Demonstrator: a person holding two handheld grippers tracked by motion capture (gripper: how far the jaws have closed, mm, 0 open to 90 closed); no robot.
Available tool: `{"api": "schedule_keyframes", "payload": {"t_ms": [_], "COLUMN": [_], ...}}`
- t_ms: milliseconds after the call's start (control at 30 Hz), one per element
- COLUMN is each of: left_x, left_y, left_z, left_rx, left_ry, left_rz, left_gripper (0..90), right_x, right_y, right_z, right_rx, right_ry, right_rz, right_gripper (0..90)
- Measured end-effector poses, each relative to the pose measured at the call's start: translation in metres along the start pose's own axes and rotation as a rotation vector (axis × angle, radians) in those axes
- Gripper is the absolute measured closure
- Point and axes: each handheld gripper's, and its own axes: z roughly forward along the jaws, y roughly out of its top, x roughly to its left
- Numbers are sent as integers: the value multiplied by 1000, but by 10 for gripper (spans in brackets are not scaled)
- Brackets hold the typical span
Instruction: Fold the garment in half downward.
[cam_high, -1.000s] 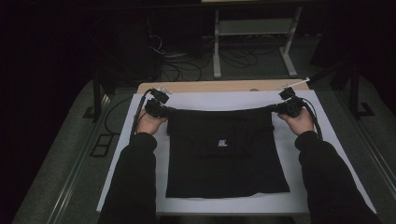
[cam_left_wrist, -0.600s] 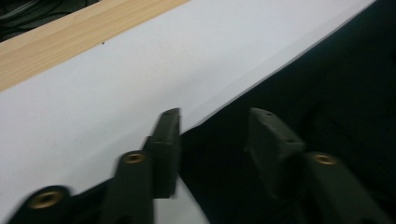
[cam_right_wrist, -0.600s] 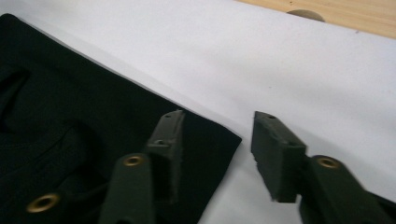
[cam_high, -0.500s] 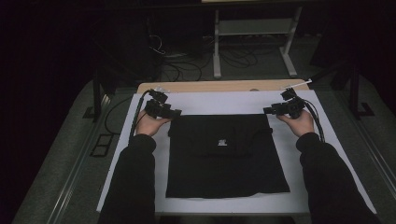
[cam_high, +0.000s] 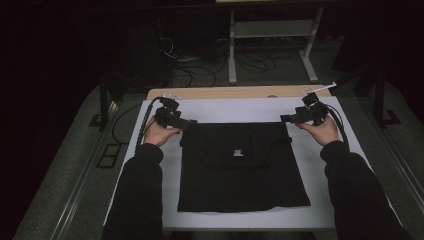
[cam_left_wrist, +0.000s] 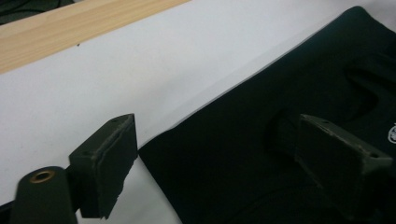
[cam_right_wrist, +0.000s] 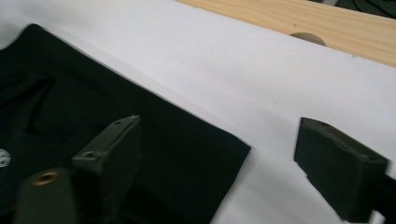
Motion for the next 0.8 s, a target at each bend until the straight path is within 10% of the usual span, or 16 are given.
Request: {"api": "schedule_keyframes", "payload": {"t_ms": [800], "left_x": [-26], "left_y": [8], "left_z": [-11], "left_rx": [-43], "left_ry": [-72], "left_rz": [77], "left_gripper": [0], "right_x": [32], "right_y": [6], "right_z": [-9], "right_rx": [9], "right_ry": [72], "right_rz": [-55], "right_gripper": [0]}}
